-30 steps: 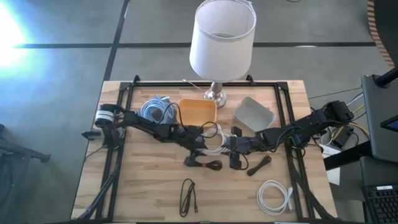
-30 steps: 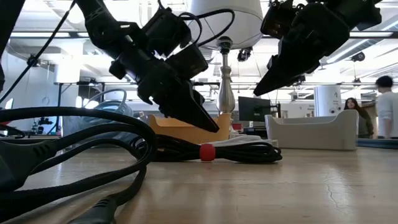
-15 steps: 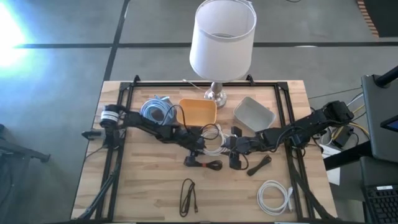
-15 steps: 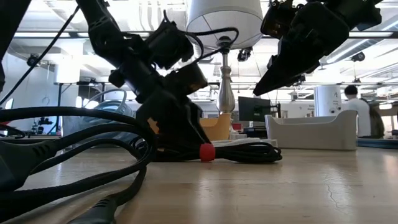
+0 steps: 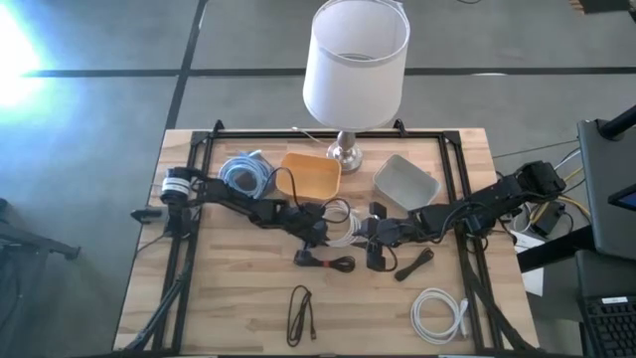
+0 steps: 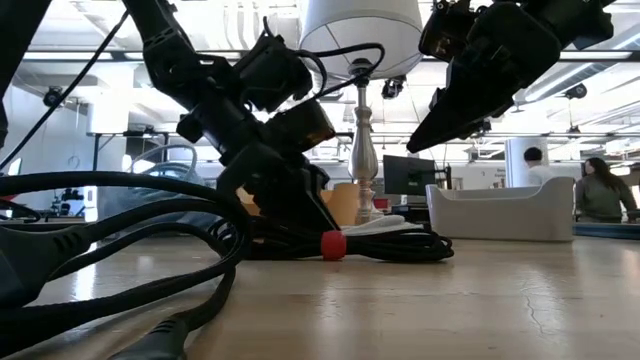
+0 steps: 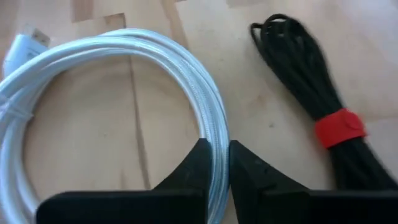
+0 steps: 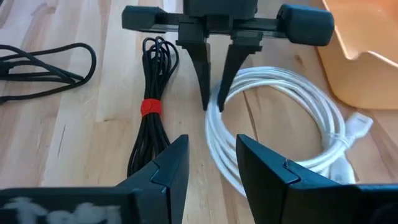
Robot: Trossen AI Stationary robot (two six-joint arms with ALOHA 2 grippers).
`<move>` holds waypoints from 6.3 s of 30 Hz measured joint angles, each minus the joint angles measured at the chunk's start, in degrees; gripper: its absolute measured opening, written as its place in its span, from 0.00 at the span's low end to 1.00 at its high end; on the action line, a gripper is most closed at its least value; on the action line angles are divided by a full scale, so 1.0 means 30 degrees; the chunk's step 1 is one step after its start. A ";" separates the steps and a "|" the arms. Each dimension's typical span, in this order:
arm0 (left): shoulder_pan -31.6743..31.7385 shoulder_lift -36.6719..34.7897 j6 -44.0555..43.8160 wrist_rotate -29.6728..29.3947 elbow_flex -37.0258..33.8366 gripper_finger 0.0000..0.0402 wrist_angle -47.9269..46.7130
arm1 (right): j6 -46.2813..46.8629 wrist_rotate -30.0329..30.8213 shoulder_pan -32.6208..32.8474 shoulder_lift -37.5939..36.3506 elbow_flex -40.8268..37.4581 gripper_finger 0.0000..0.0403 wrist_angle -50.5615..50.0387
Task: Sort HDMI cables
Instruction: Put the top white HDMI cable into the yellow bin, then put the white HDMI cable into the yellow bin
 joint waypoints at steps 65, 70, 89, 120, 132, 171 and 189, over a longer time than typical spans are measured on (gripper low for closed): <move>0.2604 -0.4162 0.3120 -1.3516 0.0543 0.30 -0.8440 | 0.2529 -0.0188 0.0117 0.0015 -0.0357 0.31 -0.1377; 0.2413 -0.4990 0.3113 -1.3779 0.0518 0.39 -0.8979 | 0.2756 -0.2254 0.0165 0.0007 -0.0307 0.35 -0.1559; 0.0066 -0.9669 0.2430 -1.3236 0.0492 0.45 -0.9523 | 1.7514 -0.9388 0.5324 -0.0015 0.2229 0.40 -0.9668; -0.0179 -0.9941 0.0771 -1.3225 0.0434 0.45 -1.0668 | 3.1158 -1.2441 0.9260 0.6353 0.1450 0.35 -0.5066; -0.0179 -0.9941 0.0771 -1.3219 0.0434 0.45 -1.0514 | 2.6359 -1.0129 0.9174 0.4652 0.1629 0.08 -0.5801; -0.2930 -0.7671 0.9950 -0.5355 0.0365 0.52 -0.0436 | 0.1129 -0.0950 0.5281 0.2069 0.9389 0.03 -0.8945; -0.3552 -0.7412 1.4103 -0.5664 0.0361 0.54 0.3610 | 0.1260 -0.3238 0.3487 0.2069 0.8134 0.03 -0.5537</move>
